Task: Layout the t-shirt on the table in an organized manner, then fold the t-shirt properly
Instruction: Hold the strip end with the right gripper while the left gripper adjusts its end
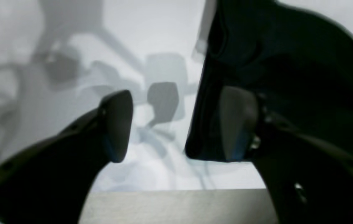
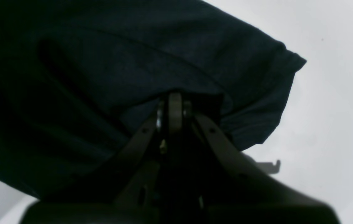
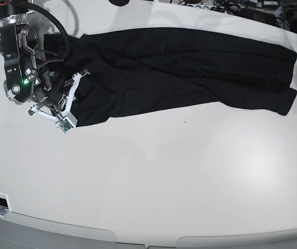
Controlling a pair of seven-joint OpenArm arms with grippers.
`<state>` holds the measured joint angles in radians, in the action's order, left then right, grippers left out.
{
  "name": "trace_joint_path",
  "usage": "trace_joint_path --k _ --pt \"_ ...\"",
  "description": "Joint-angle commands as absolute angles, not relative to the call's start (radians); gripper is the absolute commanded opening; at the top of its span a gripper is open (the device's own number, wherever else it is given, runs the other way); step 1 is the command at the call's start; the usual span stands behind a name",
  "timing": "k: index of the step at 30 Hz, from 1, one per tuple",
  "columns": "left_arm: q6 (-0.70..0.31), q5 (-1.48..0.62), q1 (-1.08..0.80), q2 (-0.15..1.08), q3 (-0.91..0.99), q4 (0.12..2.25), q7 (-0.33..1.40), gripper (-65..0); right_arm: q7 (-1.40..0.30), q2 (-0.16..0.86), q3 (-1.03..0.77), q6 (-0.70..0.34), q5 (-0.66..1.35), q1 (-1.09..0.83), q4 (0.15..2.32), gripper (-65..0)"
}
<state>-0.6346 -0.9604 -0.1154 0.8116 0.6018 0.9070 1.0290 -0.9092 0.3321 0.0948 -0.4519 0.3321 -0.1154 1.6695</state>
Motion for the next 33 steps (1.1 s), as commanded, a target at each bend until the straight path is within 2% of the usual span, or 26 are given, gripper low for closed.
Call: trace_joint_path --k 1,3,7,21,27,33 --pt "-0.661 -0.971 -0.109 0.845 0.611 0.905 1.028 -20.0 -0.901 0.341 0.089 -0.453 0.340 -0.102 1.684 -65.0" --pt "-0.698 -0.996 -0.126 0.845 0.609 0.894 1.044 -20.0 -0.901 0.341 0.089 -0.453 0.340 -0.102 1.684 -65.0" --pt "-0.698 -1.060 -0.172 0.845 0.609 0.894 1.055 -20.1 -0.900 0.341 0.089 -0.453 0.340 -0.102 1.684 -65.0" --pt "-0.698 -1.042 -0.174 0.731 0.609 0.894 0.999 -20.1 -0.900 0.341 0.089 -0.453 0.340 -0.100 1.684 -65.0" --pt "-0.698 -0.874 -0.174 0.709 0.609 0.894 0.852 -20.1 -0.900 0.341 0.089 -0.453 0.340 -0.099 1.684 -65.0" --pt "-0.688 -0.868 -0.157 0.709 0.609 0.894 0.821 -20.1 -0.900 0.341 0.089 -0.453 0.343 -0.099 1.684 -65.0"
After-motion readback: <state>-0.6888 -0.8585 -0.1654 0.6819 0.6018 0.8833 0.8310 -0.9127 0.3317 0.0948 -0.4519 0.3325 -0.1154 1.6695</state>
